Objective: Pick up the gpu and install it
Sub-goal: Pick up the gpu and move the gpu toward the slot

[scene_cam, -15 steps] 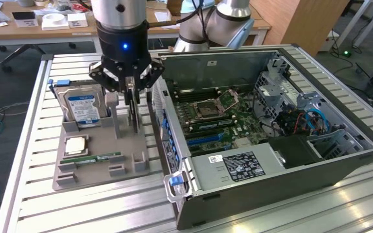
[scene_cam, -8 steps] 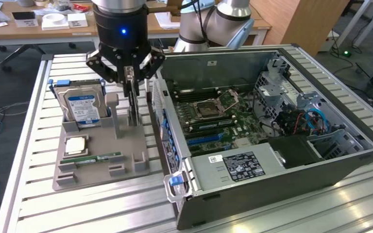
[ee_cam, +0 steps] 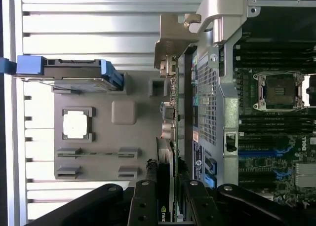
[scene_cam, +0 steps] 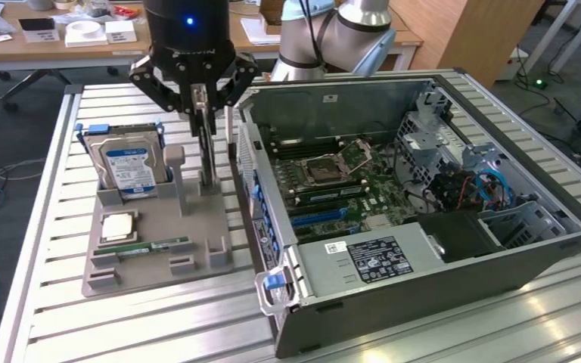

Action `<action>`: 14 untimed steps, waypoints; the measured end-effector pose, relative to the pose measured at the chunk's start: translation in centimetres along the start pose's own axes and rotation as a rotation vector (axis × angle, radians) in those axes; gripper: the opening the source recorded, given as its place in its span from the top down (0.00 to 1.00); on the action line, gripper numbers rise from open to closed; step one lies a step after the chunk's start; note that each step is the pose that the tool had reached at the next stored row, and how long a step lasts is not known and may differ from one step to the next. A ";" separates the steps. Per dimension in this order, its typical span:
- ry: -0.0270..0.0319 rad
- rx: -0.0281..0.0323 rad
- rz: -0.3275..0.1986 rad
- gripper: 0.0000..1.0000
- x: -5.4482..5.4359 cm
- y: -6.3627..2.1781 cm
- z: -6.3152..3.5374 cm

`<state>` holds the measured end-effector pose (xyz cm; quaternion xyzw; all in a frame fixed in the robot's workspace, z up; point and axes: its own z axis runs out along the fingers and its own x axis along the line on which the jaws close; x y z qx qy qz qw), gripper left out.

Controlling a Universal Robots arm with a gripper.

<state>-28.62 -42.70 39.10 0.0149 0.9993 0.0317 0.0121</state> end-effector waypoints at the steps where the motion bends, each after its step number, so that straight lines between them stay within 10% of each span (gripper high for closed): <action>1: -0.0001 -0.0001 0.000 0.74 0.0 0.02 -0.27; 14: -0.0003 -0.0002 0.000 0.74 -0.1 0.18 -2.82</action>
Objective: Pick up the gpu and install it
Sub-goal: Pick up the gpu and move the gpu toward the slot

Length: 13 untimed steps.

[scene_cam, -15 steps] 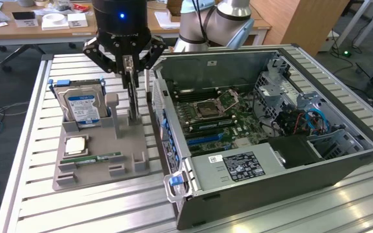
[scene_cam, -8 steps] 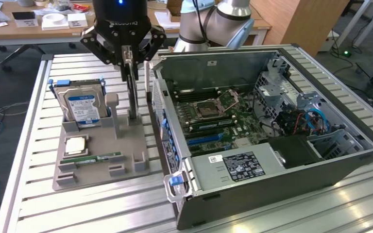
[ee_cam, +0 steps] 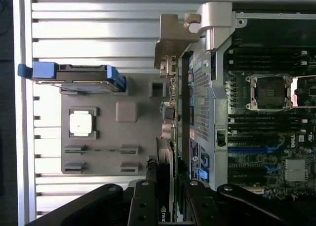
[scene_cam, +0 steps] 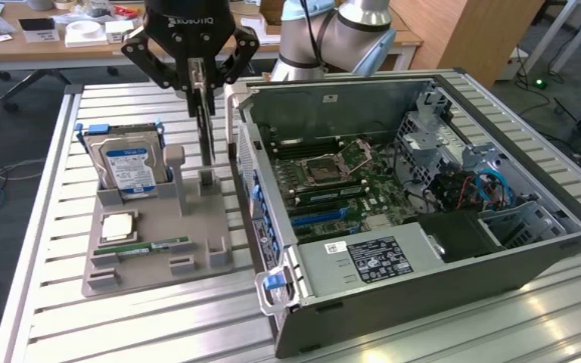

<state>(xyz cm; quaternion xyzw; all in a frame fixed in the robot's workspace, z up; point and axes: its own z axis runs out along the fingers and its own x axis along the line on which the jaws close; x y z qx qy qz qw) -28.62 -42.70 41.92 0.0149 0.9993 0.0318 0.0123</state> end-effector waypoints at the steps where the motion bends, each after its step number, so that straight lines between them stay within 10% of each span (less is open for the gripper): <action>1: 0.0000 0.0000 0.000 0.74 0.0 0.01 -0.13; 13: 0.0002 0.0001 0.000 0.74 -0.1 0.02 -0.22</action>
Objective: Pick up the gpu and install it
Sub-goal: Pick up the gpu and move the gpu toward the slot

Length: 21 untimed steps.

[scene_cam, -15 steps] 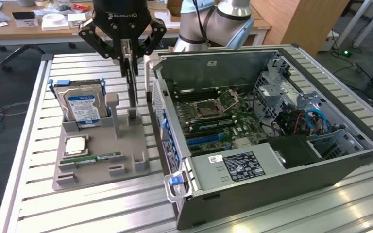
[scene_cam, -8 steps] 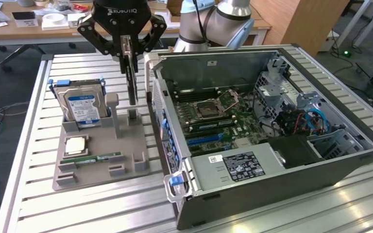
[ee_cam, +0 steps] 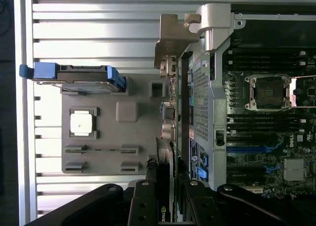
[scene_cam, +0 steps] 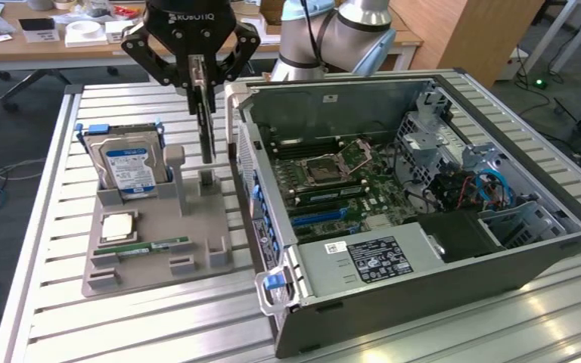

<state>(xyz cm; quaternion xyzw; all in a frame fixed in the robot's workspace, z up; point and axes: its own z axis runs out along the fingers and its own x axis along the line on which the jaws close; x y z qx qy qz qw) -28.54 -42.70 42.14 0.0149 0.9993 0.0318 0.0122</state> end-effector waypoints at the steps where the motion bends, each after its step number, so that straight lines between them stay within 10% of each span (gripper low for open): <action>1: -0.0001 0.0000 0.000 0.74 -0.1 0.00 0.00; 21: -0.0001 -0.0011 0.000 0.74 -3.0 0.09 0.08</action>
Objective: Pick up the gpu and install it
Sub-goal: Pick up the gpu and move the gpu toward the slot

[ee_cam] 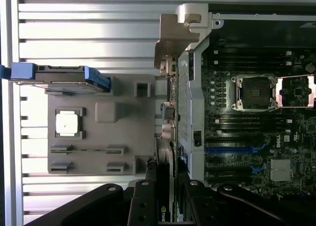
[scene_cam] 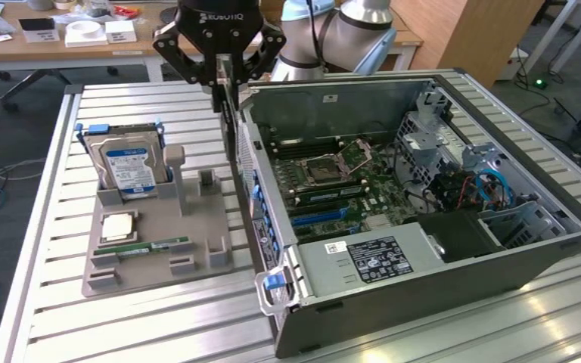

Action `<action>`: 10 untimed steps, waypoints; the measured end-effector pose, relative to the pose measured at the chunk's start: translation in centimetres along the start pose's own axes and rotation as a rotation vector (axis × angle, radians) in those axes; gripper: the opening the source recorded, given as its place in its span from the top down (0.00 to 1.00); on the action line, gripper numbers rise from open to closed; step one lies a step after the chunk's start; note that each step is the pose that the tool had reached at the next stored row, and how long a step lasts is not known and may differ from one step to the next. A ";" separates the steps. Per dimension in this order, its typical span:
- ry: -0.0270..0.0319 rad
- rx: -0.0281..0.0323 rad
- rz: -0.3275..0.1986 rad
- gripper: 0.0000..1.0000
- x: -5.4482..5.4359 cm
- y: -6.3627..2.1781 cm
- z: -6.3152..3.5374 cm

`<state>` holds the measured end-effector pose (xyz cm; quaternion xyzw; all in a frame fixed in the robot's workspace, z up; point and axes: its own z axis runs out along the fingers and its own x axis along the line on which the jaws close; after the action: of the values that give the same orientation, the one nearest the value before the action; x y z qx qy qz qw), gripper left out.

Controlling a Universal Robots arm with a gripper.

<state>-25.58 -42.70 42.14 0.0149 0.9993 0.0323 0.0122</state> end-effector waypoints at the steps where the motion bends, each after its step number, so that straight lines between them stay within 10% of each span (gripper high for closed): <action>1: 0.0000 -0.0003 0.000 0.74 -0.2 0.00 0.01; 10: 0.0000 -0.0048 0.000 0.74 -2.4 0.07 0.07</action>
<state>-23.16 -42.70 42.13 0.0149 0.9992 0.0348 0.0123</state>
